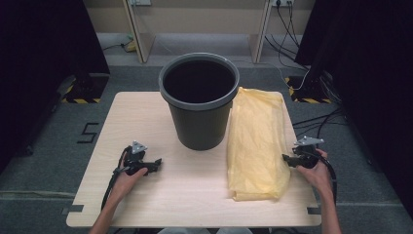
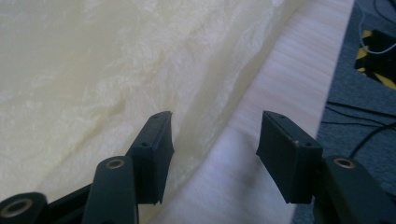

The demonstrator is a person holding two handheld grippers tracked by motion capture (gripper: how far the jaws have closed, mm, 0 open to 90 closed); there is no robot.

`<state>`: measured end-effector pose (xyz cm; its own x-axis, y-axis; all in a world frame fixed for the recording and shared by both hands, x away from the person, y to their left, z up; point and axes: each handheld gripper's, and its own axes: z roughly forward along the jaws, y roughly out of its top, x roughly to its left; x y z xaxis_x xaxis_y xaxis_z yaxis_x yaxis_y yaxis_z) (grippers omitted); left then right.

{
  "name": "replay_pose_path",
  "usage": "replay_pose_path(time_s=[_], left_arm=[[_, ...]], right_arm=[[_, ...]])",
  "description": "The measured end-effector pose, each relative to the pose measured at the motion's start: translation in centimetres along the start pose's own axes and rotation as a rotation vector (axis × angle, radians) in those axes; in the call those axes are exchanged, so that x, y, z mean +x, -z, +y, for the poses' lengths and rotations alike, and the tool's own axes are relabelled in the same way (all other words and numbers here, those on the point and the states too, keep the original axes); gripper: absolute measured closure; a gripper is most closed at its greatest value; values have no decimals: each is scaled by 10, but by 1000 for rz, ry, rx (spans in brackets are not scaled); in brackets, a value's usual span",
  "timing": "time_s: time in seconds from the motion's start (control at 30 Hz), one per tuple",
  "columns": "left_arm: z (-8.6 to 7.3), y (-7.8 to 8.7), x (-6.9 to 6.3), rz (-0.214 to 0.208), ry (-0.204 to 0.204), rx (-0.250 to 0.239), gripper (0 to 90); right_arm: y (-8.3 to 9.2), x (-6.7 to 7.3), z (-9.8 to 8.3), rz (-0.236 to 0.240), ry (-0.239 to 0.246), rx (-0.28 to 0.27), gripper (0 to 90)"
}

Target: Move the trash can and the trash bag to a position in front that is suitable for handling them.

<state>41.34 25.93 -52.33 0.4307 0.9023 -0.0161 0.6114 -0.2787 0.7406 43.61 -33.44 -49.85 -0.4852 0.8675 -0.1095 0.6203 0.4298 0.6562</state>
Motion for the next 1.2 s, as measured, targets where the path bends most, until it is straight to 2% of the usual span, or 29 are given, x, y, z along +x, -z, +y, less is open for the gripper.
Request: replay_pose_path(time_s=[0.13, 0.33, 0.37, 0.4, 0.47, 0.5, 0.53, 0.57, 0.6, 0.67, 0.73, 0.8, 0.87, 0.93, 1.03, 1.2], left_arm=[[0, 0, 0, 0, 0, 0, 140], [0, 0, 0, 0, 0, 0, 141], [0, 0, 0, 0, 0, 0, 141], [0, 0, 0, 0, 0, 0, 141], [0, 0, 0, 0, 0, 0, 141], [0, 0, 0, 0, 0, 0, 141], [0, 0, 0, 0, 0, 0, 141], [0, 0, 0, -1, 0, 0, 140], [0, 0, 0, -2, -1, 0, 137], [0, 0, 0, -4, -2, 1, 136], [0, 0, 0, -4, -4, 2, 131], [0, 0, 0, -4, -3, 2, 131], [0, 0, 0, -4, -3, 2, 131], [0, 0, 0, -5, -4, 3, 130], [0, 0, 0, -9, -5, 4, 123], [0, -1, -1, -13, -14, 11, 93]], right_arm=[[10, 2, -9, -22, 24, 7, 452], [16, -3, -17, -39, 10, 11, 439], [18, -1, -17, -42, -7, 11, 393], [18, -1, -17, -42, -7, 11, 393], [24, 5, -17, -8, -92, -71, 356], [26, 8, -17, 10, -118, -106, 339], [26, 8, -17, 10, -118, -106, 339], [29, 12, -16, 20, -139, -135, 318], [33, 24, -14, 10, -185, -160, 287], [34, 27, -13, 7, -185, -159, 272], [39, 39, -12, 4, -202, -180, 256], [43, 54, -11, 16, -190, -190, 213], [44, 59, -11, 11, -185, -190, 196], [48, 69, -13, 29, -172, -197, 164], [51, 75, -14, 38, -162, -204, 164], [59, 83, -24, 48, -178, -220, 164]])
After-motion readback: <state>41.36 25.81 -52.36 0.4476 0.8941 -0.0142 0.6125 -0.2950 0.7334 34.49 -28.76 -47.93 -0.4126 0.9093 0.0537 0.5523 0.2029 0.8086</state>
